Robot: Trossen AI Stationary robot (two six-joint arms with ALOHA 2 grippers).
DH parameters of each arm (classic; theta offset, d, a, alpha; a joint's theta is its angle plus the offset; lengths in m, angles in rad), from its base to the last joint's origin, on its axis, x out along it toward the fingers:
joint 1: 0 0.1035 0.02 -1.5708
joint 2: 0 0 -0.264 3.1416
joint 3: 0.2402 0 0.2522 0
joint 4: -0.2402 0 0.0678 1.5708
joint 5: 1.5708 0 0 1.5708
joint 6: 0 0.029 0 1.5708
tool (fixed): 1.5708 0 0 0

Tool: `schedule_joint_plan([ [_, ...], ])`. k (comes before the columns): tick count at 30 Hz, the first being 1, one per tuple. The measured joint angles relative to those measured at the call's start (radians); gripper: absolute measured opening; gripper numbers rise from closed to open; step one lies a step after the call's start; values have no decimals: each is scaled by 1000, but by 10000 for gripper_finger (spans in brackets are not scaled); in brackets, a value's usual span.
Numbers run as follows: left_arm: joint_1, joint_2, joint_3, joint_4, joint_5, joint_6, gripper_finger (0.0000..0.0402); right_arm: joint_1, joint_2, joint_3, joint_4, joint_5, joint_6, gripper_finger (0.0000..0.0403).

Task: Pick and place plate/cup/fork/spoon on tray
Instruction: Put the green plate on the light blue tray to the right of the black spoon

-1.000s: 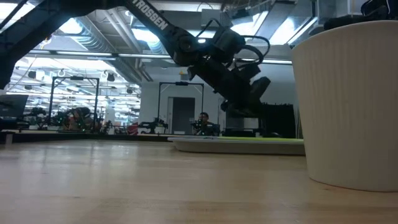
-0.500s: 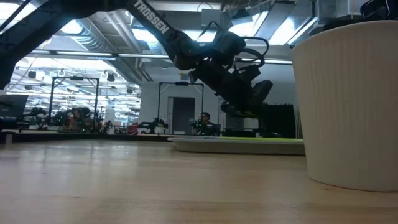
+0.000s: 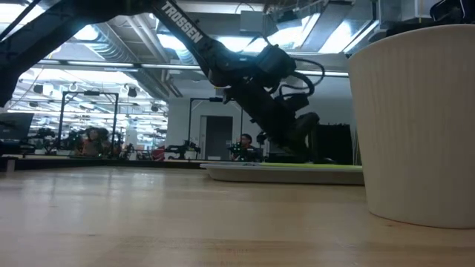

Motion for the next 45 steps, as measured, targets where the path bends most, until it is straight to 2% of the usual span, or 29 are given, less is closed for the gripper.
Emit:
schedule_joint_plan([
  [19, -75, 0, 0, -83, 1, -45, 6, 0, 0, 0, -1, 0, 20, 51],
  [27, -77, 0, 0, -82, 63, -79, 2, 0, 0, 0, -1, 0, 26, 51],
  [41, -111, 0, 0, -40, 144, -106, 2, 0, 0, 0, -1, 0, 23, 51],
  [45, -117, 0, 0, 38, 154, -105, 4, 0, 0, 0, -1, 0, 23, 51],
])
